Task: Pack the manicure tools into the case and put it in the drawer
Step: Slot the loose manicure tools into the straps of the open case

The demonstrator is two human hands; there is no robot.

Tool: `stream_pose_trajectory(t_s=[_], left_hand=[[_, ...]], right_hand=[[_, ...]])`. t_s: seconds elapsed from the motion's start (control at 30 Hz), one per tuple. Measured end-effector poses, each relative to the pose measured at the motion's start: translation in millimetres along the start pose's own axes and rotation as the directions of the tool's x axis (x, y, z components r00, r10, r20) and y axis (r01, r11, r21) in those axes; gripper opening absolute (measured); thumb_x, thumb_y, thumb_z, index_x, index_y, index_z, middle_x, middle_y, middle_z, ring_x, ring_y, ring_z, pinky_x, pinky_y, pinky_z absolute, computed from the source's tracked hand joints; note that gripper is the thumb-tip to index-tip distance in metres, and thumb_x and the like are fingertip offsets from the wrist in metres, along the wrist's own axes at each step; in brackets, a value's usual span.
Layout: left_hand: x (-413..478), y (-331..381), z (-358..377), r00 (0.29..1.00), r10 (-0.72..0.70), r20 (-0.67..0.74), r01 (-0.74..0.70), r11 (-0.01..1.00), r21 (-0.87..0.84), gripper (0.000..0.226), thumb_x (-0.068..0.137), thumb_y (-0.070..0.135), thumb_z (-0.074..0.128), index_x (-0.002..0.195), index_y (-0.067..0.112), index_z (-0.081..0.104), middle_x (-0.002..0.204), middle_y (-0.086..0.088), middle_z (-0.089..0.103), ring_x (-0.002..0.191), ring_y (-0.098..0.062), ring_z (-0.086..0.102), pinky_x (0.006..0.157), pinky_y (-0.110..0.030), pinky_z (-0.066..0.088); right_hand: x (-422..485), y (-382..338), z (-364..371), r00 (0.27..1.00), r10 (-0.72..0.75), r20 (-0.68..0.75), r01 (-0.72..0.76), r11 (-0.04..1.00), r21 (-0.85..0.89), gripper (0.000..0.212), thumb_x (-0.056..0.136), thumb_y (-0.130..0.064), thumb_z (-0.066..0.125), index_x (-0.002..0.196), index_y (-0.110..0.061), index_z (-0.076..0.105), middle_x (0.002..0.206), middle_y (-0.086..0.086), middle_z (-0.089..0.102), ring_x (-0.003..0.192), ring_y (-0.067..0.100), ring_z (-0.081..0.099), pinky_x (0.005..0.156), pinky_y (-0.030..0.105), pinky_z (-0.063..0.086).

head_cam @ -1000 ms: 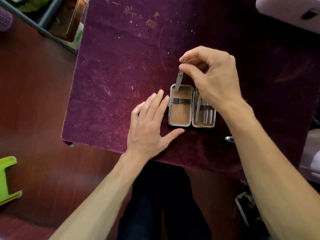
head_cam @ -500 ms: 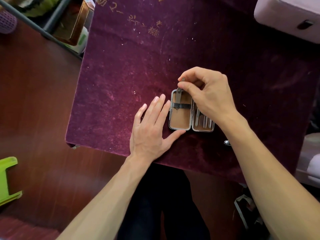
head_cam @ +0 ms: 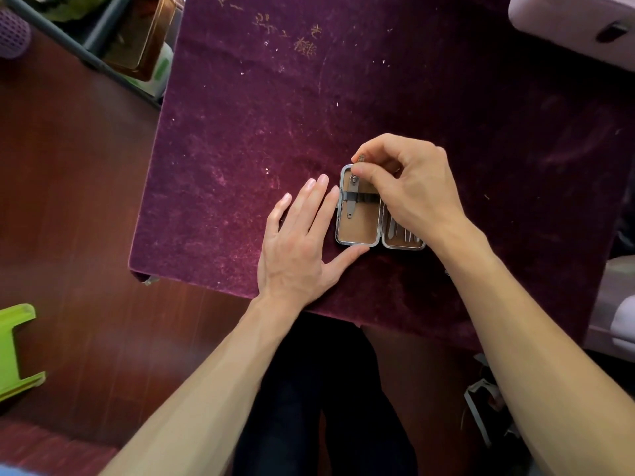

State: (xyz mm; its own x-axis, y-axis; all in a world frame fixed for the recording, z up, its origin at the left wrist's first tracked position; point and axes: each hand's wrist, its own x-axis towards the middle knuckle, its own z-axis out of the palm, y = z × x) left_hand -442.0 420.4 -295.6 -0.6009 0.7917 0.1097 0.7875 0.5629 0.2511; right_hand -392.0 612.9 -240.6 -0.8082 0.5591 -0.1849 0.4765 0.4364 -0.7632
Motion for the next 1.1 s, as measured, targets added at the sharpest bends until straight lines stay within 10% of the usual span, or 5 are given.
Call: stream_pose_trajectory(t_s=[0.17, 0.47, 1.1], left_hand=[[0, 0, 0, 1.0, 0.007, 0.008, -0.007, 1.0, 0.013, 0.084, 0.096, 0.073, 0.049, 0.154, 0.014, 0.045, 0.164, -0.004, 0.04, 0.153, -0.018, 0.037, 0.126, -0.044, 0.029], [-1, 0, 0, 1.0, 0.014, 0.012, -0.014, 0.999, 0.03, 0.083, 0.096, 0.073, 0.048, 0.154, 0.014, 0.046, 0.164, -0.005, 0.04, 0.153, -0.019, 0.037, 0.126, -0.044, 0.029], [-1, -1, 5, 0.999, 0.005, -0.035, -0.005, 1.0, -0.006, 0.083, 0.096, 0.074, 0.046, 0.153, 0.014, 0.048, 0.163, -0.004, 0.043, 0.152, -0.017, 0.039, 0.125, -0.043, 0.03]], right_hand=[[-4, 3, 0, 1.0, 0.009, -0.008, -0.008, 1.0, 0.012, 0.004, 0.097, -0.024, 0.075, 0.098, -0.024, 0.079, 0.089, -0.013, 0.077, 0.081, 0.007, 0.074, 0.074, 0.025, 0.06], [-5, 2, -1, 0.999, -0.022, 0.03, 0.023, 0.999, -0.023, 0.005, 0.098, -0.024, 0.073, 0.097, -0.027, 0.077, 0.086, -0.015, 0.073, 0.075, -0.006, 0.065, 0.067, 0.008, 0.048], [-54, 0, 18, 0.931, -0.338, -0.139, 0.271, 0.893, -0.359, 0.009, 0.092, -0.017, 0.081, 0.099, -0.013, 0.085, 0.105, 0.0, 0.082, 0.08, 0.028, 0.074, 0.067, 0.044, 0.061]])
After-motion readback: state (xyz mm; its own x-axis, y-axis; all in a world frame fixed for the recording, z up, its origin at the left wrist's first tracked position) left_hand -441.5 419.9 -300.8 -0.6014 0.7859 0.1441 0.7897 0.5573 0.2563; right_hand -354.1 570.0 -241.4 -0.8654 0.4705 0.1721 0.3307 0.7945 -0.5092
